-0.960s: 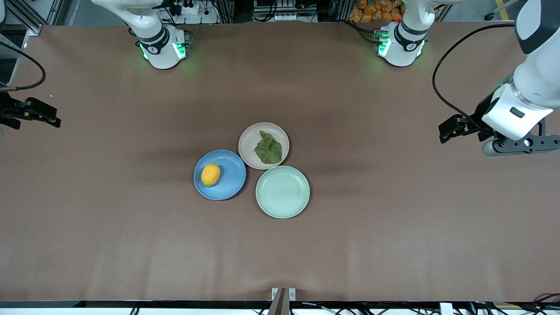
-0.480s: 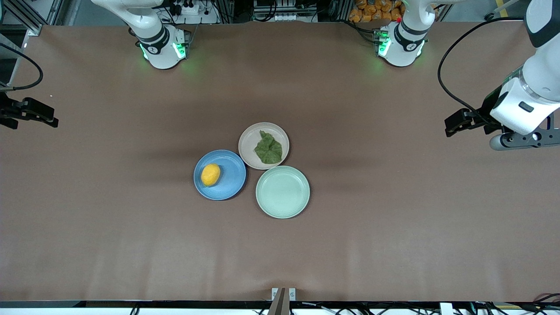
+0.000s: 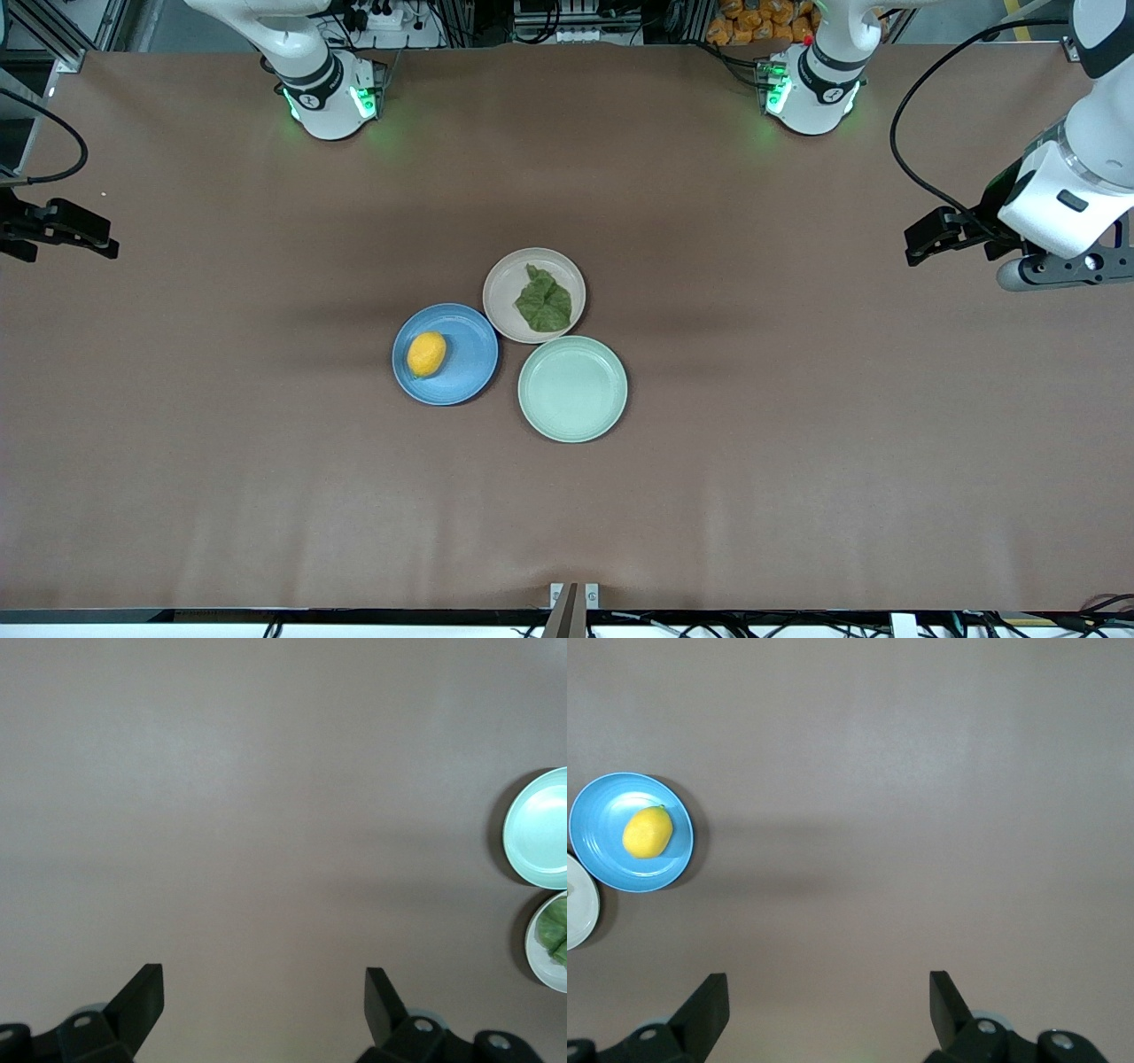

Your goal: Place lemon and lettuce in plates

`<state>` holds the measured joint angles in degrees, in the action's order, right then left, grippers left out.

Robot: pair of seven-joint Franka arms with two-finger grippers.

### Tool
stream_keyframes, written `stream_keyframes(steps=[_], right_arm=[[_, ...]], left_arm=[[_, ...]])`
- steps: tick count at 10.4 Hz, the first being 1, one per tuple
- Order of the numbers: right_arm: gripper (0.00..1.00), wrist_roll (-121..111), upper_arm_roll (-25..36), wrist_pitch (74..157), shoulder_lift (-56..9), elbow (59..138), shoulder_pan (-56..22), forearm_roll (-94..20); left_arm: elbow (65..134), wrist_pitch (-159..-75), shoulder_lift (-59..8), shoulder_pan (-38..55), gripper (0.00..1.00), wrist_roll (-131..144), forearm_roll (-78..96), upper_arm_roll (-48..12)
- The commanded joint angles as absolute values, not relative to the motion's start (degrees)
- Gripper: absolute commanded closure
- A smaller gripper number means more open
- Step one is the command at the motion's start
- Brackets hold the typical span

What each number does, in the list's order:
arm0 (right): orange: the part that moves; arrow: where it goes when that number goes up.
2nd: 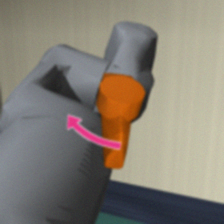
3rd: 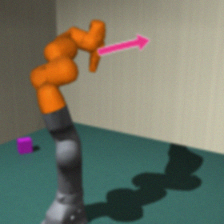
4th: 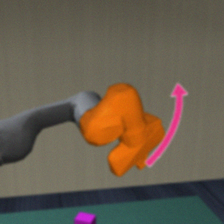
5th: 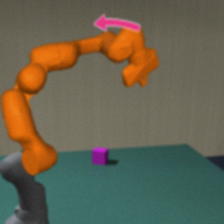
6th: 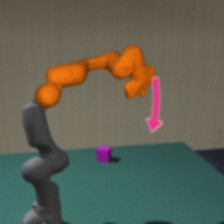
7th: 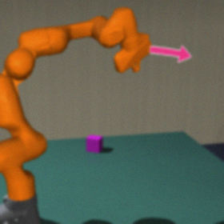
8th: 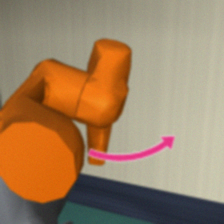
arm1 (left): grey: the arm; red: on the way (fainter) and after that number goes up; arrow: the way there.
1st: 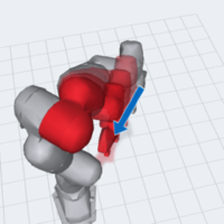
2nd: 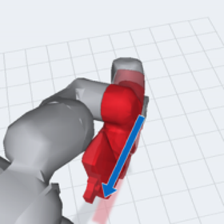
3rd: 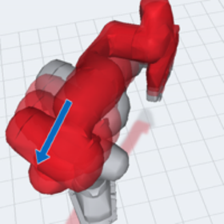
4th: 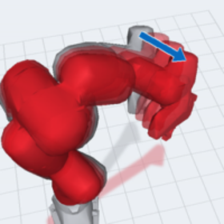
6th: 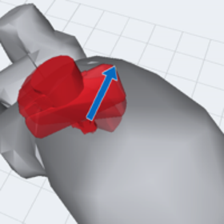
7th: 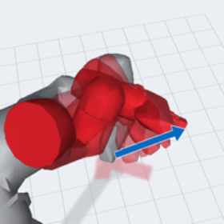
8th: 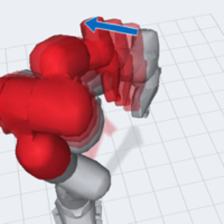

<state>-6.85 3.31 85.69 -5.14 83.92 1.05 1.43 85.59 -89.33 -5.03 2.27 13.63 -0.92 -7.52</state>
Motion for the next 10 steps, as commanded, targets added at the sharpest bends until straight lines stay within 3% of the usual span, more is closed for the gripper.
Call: stream_keyframes(steps=[1, 10], right_arm=[[0.00, -6.86, 2.73, 86.13, -4.75, 84.38, 1.24, 2.20], [0.00, -6.77, 2.55, 86.22, -4.48, 81.57, 2.81, 1.49]], left_arm=[[87.36, -89.03, -3.25, 1.76, 0.00, 13.36, -2.11, -7.82], [87.45, -88.95, -1.32, 1.76, 0.00, 12.83, -2.21, -8.00]])
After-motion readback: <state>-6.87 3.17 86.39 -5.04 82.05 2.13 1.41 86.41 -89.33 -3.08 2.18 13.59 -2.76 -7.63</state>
